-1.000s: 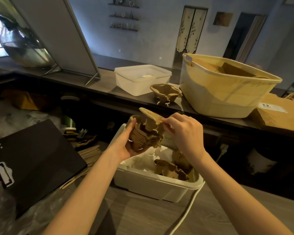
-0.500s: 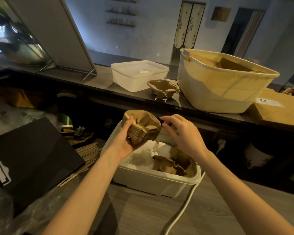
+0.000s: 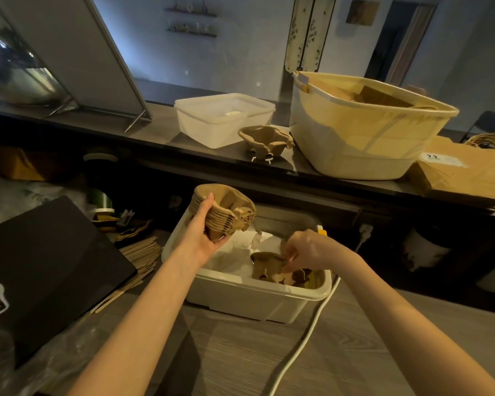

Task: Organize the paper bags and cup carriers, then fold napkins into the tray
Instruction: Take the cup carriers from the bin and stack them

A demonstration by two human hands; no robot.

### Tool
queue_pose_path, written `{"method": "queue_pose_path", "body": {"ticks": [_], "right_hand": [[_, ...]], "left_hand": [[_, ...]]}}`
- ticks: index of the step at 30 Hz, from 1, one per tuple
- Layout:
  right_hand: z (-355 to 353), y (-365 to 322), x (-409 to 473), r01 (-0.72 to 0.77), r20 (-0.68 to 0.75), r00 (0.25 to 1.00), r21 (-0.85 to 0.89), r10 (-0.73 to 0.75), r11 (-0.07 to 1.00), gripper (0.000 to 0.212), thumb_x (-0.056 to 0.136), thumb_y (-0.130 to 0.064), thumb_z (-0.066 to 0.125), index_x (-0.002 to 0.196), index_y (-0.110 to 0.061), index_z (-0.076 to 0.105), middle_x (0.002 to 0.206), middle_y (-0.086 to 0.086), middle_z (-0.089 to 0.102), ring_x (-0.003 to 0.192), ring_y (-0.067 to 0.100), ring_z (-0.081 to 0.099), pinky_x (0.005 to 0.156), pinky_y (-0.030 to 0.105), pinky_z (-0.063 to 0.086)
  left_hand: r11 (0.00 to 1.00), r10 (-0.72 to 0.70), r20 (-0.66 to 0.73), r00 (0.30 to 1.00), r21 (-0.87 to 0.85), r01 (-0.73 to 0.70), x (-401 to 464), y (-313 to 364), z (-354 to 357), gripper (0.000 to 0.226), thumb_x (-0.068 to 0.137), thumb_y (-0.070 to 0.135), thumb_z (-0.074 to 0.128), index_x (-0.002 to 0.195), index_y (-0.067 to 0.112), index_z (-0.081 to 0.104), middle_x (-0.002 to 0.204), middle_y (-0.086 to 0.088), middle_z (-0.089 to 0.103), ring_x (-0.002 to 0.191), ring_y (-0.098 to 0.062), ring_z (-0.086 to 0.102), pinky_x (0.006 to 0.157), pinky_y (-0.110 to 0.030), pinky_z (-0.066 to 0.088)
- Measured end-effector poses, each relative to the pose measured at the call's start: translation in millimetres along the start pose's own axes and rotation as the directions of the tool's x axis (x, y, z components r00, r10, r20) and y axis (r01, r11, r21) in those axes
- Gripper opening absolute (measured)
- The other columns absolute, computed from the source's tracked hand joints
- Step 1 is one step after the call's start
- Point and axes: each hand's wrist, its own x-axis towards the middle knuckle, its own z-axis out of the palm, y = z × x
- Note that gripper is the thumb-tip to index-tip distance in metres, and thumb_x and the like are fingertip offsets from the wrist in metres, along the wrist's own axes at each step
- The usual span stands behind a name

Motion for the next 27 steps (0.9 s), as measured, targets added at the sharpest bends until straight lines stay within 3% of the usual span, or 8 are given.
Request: {"method": "queue_pose_path", "body": {"ticks": [4, 7, 9, 12, 14, 16, 22, 27], "right_hand": [[-16.8, -5.9, -8.6, 0.036, -0.223, 0.974, -0.026, -0.041, 0.999, 0.019, 0.088, -0.034, 0.062, 0.096, -0.018, 0.068, 0.085, -0.006, 0.062, 0.076, 0.006, 0.060, 0.069, 0.018, 0.051], [-32.9, -10.1, -18.1, 0.060, -0.398, 0.916, -0.009, -0.059, 0.998, 0.019, 0.087, -0.037, 0.062, 0.093, -0.020, 0.068, 0.077, -0.011, 0.059, 0.072, 0.003, 0.058, 0.069, 0.021, 0.052], [-38.8, -12.8, -25.0, 0.107, -0.582, 0.810, 0.026, -0.072, 0.994, 0.016, 0.085, -0.034, 0.065, 0.092, -0.020, 0.069, 0.082, -0.013, 0.057, 0.076, 0.004, 0.057, 0.070, 0.024, 0.053], [-40.2, -21.6, -30.3, 0.207, -0.809, 0.576, 0.005, -0.118, 0.978, 0.014, 0.082, -0.024, 0.070, 0.091, -0.014, 0.073, 0.092, -0.006, 0.063, 0.080, 0.009, 0.060, 0.070, 0.023, 0.052], [-37.3, -28.0, -28.0, 0.228, -0.872, 0.459, -0.069, -0.170, 0.971, 0.014, 0.079, -0.020, 0.073, 0.088, -0.010, 0.073, 0.094, 0.002, 0.067, 0.079, 0.012, 0.063, 0.067, 0.020, 0.050], [-31.9, -34.2, -23.7, 0.241, -0.884, 0.403, -0.145, -0.235, 0.960, 0.014, 0.077, -0.019, 0.075, 0.086, -0.008, 0.072, 0.093, 0.005, 0.068, 0.078, 0.014, 0.065, 0.064, 0.020, 0.051], [-19.2, -49.0, -8.1, 0.245, -0.847, 0.351, -0.327, -0.398, 0.913, 0.016, 0.072, -0.017, 0.080, 0.083, -0.008, 0.072, 0.091, 0.006, 0.069, 0.077, 0.017, 0.066, 0.056, 0.023, 0.052], [-11.7, -52.7, 2.9, 0.289, -0.802, 0.430, -0.314, -0.415, 0.904, 0.018, 0.071, -0.017, 0.080, 0.086, -0.009, 0.073, 0.090, 0.006, 0.069, 0.079, 0.019, 0.067, 0.059, 0.024, 0.055]], "left_hand": [[1.000, 0.018, -0.078, 0.997, 0.004, -0.017, 5.1, 0.8, -2.3, 0.071, 0.078, 0.038, 0.069, 0.137, 0.020, 0.034, 0.126, -0.013, 0.052, 0.114, -0.031, 0.052, 0.083, -0.043, 0.050], [0.998, 0.052, -0.207, 0.977, -0.011, -0.055, 8.2, 2.3, -0.8, 0.075, 0.076, 0.036, 0.073, 0.135, 0.023, 0.029, 0.125, -0.013, 0.052, 0.110, -0.030, 0.054, 0.087, -0.045, 0.050], [0.998, 0.062, -0.258, 0.964, 0.018, -0.059, 9.4, 2.5, -0.4, 0.076, 0.075, 0.038, 0.074, 0.133, 0.024, 0.027, 0.124, -0.013, 0.052, 0.110, -0.031, 0.055, 0.092, -0.046, 0.049], [0.998, 0.040, -0.245, 0.969, 0.059, -0.027, 6.7, 2.8, -1.3, 0.072, 0.072, 0.040, 0.075, 0.129, 0.024, 0.034, 0.119, -0.012, 0.055, 0.109, -0.031, 0.056, 0.090, -0.047, 0.050], [0.996, 0.007, -0.163, 0.987, 0.093, 0.008, 3.8, 2.3, -1.0, 0.063, 0.074, 0.039, 0.074, 0.126, 0.022, 0.042, 0.113, -0.012, 0.059, 0.107, -0.030, 0.057, 0.090, -0.046, 0.051], [0.990, -0.037, -0.066, 0.997, 0.130, 0.045, -2.3, 1.6, 2.0, 0.053, 0.077, 0.041, 0.070, 0.121, 0.019, 0.050, 0.108, -0.013, 0.061, 0.106, -0.030, 0.058, 0.091, -0.045, 0.050], [0.983, -0.082, 0.155, 0.985, 0.175, 0.054, -6.1, -2.3, 2.3, 0.065, 0.067, 0.051, 0.063, 0.121, 0.017, 0.054, 0.117, -0.015, 0.061, 0.110, -0.031, 0.057, 0.090, -0.043, 0.051], [0.985, -0.069, 0.213, 0.975, 0.167, 0.034, -6.4, -4.2, 2.9, 0.072, 0.066, 0.054, 0.062, 0.127, 0.018, 0.048, 0.120, -0.017, 0.058, 0.111, -0.032, 0.057, 0.090, -0.043, 0.051]]}}
